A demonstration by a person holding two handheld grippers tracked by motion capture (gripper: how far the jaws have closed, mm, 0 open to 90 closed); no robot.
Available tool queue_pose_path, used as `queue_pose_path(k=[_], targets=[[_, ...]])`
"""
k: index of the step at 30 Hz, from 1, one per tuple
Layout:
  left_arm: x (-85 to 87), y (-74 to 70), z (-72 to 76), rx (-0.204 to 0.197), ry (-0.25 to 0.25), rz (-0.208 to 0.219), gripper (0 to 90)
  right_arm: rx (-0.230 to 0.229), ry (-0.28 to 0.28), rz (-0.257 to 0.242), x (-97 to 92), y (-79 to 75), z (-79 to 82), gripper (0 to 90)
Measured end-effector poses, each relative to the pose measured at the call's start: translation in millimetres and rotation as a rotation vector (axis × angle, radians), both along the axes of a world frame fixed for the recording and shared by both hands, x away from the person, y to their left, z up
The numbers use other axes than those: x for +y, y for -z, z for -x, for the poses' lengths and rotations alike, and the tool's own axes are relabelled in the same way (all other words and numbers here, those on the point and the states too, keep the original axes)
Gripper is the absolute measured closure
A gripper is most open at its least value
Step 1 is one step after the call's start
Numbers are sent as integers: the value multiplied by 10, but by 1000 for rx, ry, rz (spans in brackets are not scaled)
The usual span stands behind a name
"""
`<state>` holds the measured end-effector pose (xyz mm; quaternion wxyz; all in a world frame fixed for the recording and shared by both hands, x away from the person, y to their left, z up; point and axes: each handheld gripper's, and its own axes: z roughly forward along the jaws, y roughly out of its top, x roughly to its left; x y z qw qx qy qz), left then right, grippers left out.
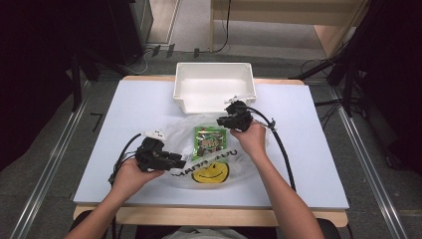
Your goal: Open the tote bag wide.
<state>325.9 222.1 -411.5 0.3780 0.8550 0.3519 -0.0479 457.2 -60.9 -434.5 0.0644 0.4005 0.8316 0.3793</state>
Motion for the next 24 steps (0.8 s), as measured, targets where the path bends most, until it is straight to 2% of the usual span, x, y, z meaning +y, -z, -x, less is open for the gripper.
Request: queue_pose_path(k=[3,4,5,6,7,8,10,13,14,19,24], targets=[[-45,-41,-40,-4,6,-3,626,-12,0,-12,-32,-30,17,781],[-73,-72,-108,-4,11,-9,626,-10,2,-18,-53,-32,24,756],[-73,-72,-108,-4,11,-9,626,2,5,-25,-72,-31,30,739],[-88,-79,-168,6,10,2,629,3,2,-30,-89,-27,34,739],[-88,-79,-168,6,10,2,636,5,3,-34,-112,-21,42,735],[-79,-84,-255,21,-4,23,645,11,3,-35,-136,-15,56,721],[-79,-94,-286,24,-13,18,658,14,6,-32,-155,-10,65,716],[-102,-140,-345,14,-17,10,739,19,8,-32,-216,-17,118,713],[-126,-181,-383,0,-15,-9,758,15,-1,-35,-251,-26,153,732],[-176,-279,-469,-11,-11,3,828,11,-5,-33,-324,-53,245,784],[-280,-350,-690,-24,-18,-12,877,20,-17,-56,-380,-77,376,877]])
